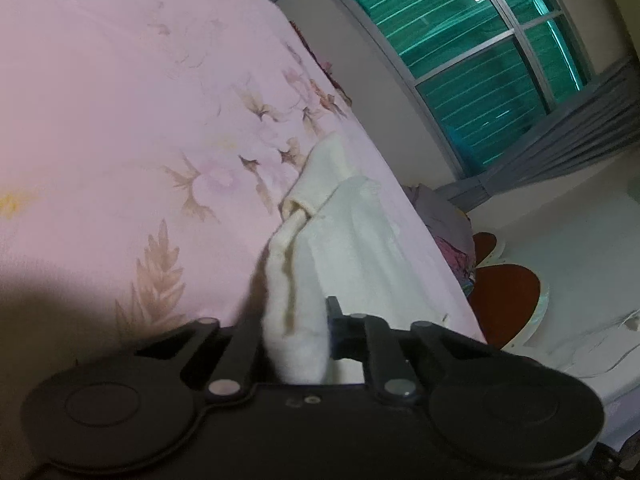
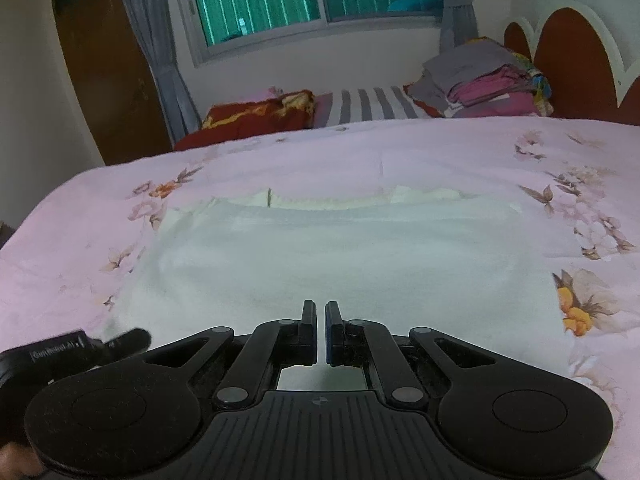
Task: Fold small clothes
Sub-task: 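Lift and fold the sweater in half with the left gripper, then release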
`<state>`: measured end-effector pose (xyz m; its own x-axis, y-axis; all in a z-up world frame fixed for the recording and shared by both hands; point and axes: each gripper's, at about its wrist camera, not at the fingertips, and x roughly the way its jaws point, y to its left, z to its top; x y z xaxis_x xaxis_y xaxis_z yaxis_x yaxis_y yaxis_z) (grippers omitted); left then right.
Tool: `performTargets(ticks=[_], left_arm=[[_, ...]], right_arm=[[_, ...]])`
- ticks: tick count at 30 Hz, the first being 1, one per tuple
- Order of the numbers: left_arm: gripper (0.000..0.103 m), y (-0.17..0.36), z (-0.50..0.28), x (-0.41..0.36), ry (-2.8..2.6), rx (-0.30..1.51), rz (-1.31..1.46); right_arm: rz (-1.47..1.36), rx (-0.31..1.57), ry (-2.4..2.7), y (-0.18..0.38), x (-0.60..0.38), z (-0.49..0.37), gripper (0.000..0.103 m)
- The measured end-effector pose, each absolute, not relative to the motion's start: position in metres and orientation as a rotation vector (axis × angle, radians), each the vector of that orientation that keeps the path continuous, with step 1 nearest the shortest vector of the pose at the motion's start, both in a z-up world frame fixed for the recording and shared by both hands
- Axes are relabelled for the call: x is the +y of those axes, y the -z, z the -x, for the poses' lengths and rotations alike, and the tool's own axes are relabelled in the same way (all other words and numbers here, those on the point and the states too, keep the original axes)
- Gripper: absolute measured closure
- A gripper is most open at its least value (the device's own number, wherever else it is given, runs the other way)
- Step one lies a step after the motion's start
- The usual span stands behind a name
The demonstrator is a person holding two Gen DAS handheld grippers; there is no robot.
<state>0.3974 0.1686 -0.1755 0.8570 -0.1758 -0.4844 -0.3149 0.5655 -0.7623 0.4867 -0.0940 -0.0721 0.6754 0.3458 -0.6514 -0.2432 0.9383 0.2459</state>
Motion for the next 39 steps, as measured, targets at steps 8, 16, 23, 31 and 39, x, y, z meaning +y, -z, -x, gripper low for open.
performTargets(ticks=[8, 16, 23, 31, 39], left_arm=[[0.092, 0.177, -0.402, 0.171, -0.067, 0.559, 0.973], [0.093, 0.176, -0.404, 0.172, -0.065, 0.557, 0.981], [0.093, 0.165, -0.406, 0.163, -0.095, 0.568, 0.902], [0.095, 0.092, -0.424, 0.094, 0.01, 0.568, 0.498], [0.094, 0.047, -0.451, -0.043, 0.238, 0.672, 0.129]], right_arm=[[-0.108, 0.776, -0.335, 0.076, -0.08, -0.494, 0.1], [-0.11, 0.765, -0.357, 0.079, -0.071, -0.504, 0.1], [-0.087, 0.838, -0.373, 0.109, -0.065, -0.521, 0.101], [-0.265, 0.828, -0.445, 0.109, -0.104, -0.527, 0.101], [-0.534, 0.664, -0.37, 0.076, -0.236, -0.516, 0.101]])
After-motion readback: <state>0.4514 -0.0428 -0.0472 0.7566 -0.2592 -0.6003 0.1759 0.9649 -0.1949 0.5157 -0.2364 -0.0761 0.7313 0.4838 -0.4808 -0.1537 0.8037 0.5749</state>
